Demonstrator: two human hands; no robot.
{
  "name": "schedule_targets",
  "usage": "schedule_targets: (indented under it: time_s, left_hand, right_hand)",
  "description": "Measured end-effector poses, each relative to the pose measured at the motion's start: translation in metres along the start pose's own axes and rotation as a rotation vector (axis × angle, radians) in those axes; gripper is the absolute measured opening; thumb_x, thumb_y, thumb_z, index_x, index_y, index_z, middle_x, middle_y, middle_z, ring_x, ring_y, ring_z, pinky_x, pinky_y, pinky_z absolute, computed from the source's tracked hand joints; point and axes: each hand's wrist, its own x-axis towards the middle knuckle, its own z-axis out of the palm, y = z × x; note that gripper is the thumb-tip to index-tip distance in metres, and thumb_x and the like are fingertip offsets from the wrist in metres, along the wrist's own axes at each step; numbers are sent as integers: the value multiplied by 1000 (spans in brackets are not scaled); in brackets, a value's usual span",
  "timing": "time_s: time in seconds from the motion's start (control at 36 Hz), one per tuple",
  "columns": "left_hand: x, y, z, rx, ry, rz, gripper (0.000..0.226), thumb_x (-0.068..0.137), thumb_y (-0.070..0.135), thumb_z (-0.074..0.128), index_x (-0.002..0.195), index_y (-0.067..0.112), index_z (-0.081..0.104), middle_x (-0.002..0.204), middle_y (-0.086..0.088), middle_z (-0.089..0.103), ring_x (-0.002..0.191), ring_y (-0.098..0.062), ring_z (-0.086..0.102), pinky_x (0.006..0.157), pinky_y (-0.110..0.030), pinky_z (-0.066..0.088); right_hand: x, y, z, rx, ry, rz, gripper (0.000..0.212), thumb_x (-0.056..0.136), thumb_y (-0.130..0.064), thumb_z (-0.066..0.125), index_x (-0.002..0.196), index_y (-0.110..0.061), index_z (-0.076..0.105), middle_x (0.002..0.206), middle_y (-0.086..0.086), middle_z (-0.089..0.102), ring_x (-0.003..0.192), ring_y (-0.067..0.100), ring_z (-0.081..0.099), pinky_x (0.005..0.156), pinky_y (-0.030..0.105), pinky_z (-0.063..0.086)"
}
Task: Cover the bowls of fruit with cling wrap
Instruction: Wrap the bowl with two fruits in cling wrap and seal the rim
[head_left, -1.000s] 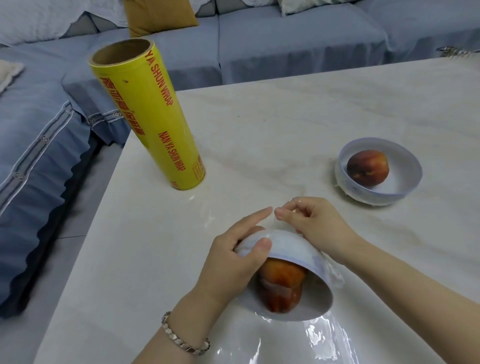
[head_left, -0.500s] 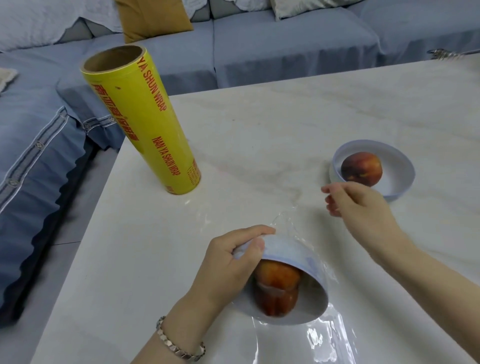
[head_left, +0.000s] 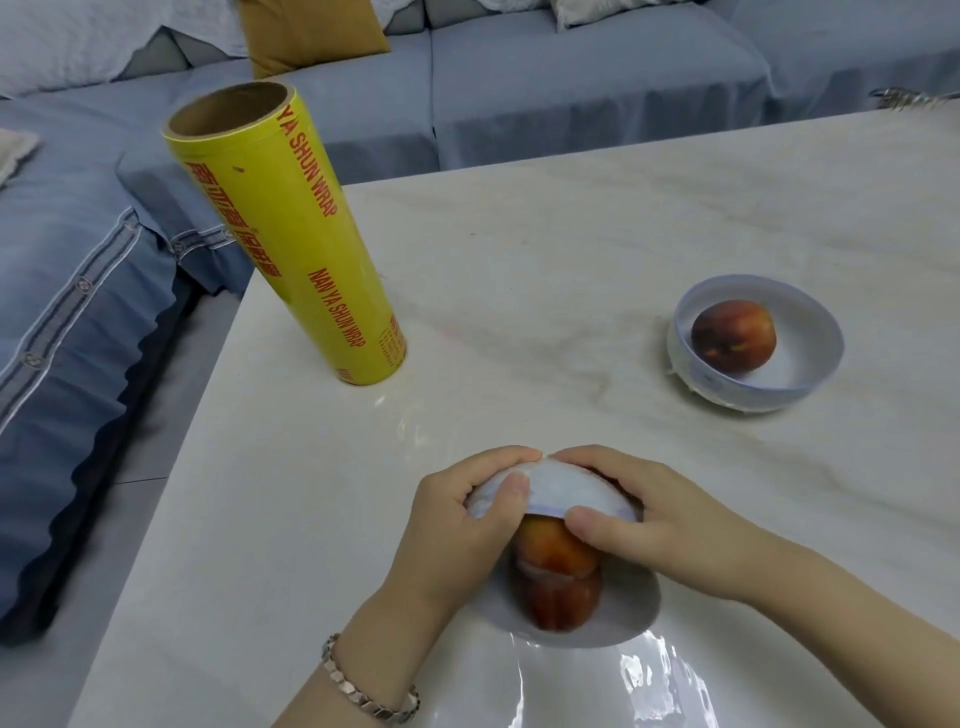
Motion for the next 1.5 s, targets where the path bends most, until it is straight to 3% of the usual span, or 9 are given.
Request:
schedule_targets:
  time_s: [0.22,0.47,0.58,0.69,0.81,0.89,1.0,1.19,1.5]
  left_hand:
    - [2,1,-1,-55,54,-90,22,76,31,49,84,28,70,93,22,72,93,5,63,77,-7,45]
    - [8,6,2,-100,154,-175,14,92,12,54,90,15,68,90,10,67,76,13,58,69,-2,41]
    - [10,8,-2,-13,11,-275,25,95,33,48,105,19,67,103,16,64,89,17,56,77,0,40]
    - [17,10,-15,86,-216,-343,64,67,73,41,98,26,72,102,10,71,102,-6,63,94,-27,45]
    - [17,19,-13,170,-297,-273,29,70,66,48,83,49,68,97,24,69,96,7,61,89,-18,44]
    - [13,11,-7,202,-219,-226,41,61,74,47,87,46,65,104,20,67,103,1,59,94,-22,45]
    - [6,4,-7,161,-75,-184,13,80,54,59,77,44,68,93,28,68,95,9,60,84,-12,42]
    - [4,-2,-9,101,-47,-167,51,79,62,39,92,25,71,95,11,72,97,-4,64,91,-27,48]
    - [4,-5,-8,30,-8,-207,26,77,46,49,85,37,72,101,19,71,102,3,61,96,-22,45]
  right_hand:
    - [10,6,-7,152,-105,88,62,56,-62,59,101,-20,66,105,2,68,99,14,64,88,31,49]
    - [-15,25,-3,467,40,7,41,67,-41,65,103,-23,71,106,-5,71,100,7,65,78,12,47]
    - [-10,27,-6,470,96,6,41,62,-42,67,95,-19,74,96,-2,74,90,8,67,74,14,49]
    - [-6,22,-10,458,39,17,44,60,-41,69,98,-20,74,101,3,74,95,11,67,77,16,50]
    - [1,15,-10,360,23,59,41,66,-38,71,100,-17,71,103,6,72,97,13,66,86,24,50]
    - [5,10,-10,291,11,97,46,64,-46,70,101,-18,70,100,2,73,97,14,67,86,27,52]
    - [5,1,-17,368,111,192,46,69,-47,72,86,-5,71,78,3,70,75,11,65,69,21,56]
    - [21,-9,-21,168,68,361,38,78,-44,65,56,-14,56,58,-1,57,57,9,51,59,17,44]
    - [33,-12,-30,533,131,396,20,93,-13,50,72,-14,50,61,0,57,49,7,55,53,18,45]
